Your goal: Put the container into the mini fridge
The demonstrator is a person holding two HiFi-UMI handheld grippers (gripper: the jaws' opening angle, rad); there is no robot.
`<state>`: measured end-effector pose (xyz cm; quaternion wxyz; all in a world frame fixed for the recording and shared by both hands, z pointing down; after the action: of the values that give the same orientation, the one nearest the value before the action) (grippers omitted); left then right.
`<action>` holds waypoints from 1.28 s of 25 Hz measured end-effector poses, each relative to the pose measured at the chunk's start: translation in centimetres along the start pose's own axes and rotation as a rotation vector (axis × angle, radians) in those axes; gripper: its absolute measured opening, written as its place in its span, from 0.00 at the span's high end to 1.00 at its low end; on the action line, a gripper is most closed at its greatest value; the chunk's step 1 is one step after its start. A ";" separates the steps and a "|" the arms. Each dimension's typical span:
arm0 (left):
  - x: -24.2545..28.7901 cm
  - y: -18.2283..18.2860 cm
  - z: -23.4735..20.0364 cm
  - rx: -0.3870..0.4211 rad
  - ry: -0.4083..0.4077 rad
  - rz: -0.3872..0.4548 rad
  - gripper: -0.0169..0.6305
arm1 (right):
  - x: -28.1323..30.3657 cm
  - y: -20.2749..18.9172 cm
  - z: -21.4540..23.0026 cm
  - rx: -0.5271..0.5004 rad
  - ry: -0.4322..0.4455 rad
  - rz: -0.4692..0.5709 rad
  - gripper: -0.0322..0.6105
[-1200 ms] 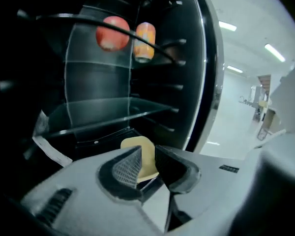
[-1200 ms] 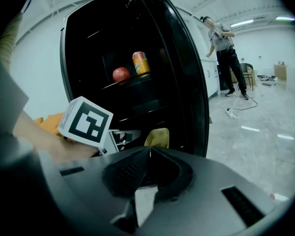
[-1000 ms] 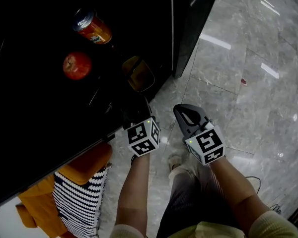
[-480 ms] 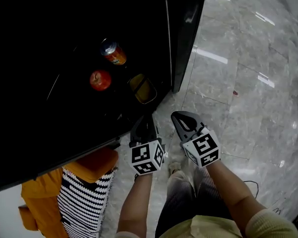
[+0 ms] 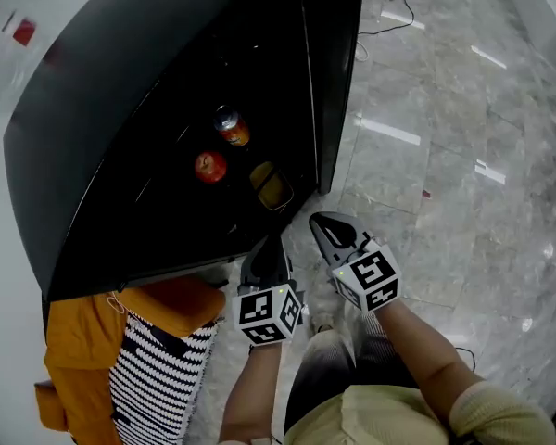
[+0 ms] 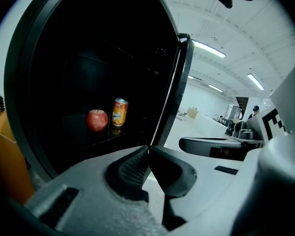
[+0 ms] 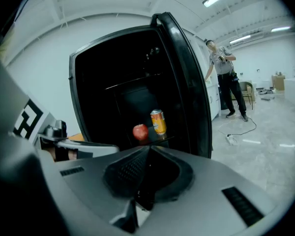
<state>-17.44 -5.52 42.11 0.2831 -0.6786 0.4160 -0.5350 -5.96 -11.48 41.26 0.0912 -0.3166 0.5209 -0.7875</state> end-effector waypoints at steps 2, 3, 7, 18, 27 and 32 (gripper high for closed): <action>-1.3 0.8 0.8 0.007 -0.010 0.011 0.93 | -0.8 1.0 -0.7 -0.003 0.007 0.012 0.90; -1.9 1.1 1.2 0.014 -0.011 0.017 0.93 | -1.1 1.5 -1.0 -0.006 0.012 0.017 0.90; -4.0 2.3 2.4 0.025 -0.014 0.033 0.93 | -2.6 3.5 -2.1 -0.028 0.027 0.036 0.90; -9.1 4.5 4.5 0.052 -0.021 0.072 0.93 | -7.4 7.9 -5.1 -0.065 0.073 0.091 0.90; -13.0 5.3 5.4 0.081 -0.014 0.114 0.93 | -11.0 8.5 -6.8 -0.070 0.063 0.100 0.90; -15.0 5.6 5.8 0.096 -0.007 0.131 0.93 | -12.7 8.6 -7.6 -0.050 0.059 0.105 0.91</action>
<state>-14.57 4.39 28.58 0.3512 -0.6375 0.4326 -0.5321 -2.14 -3.46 26.64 0.1092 -0.2678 0.5587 -0.7773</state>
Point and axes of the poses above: the fingertips, and each gripper's own axes: x forward along the fingers, z to its right, y out of its top, the point moved 5 cm from there along -x, backward along the fingers, and after that the axes turned 2 degrees about -z, right-handed, at the moved point
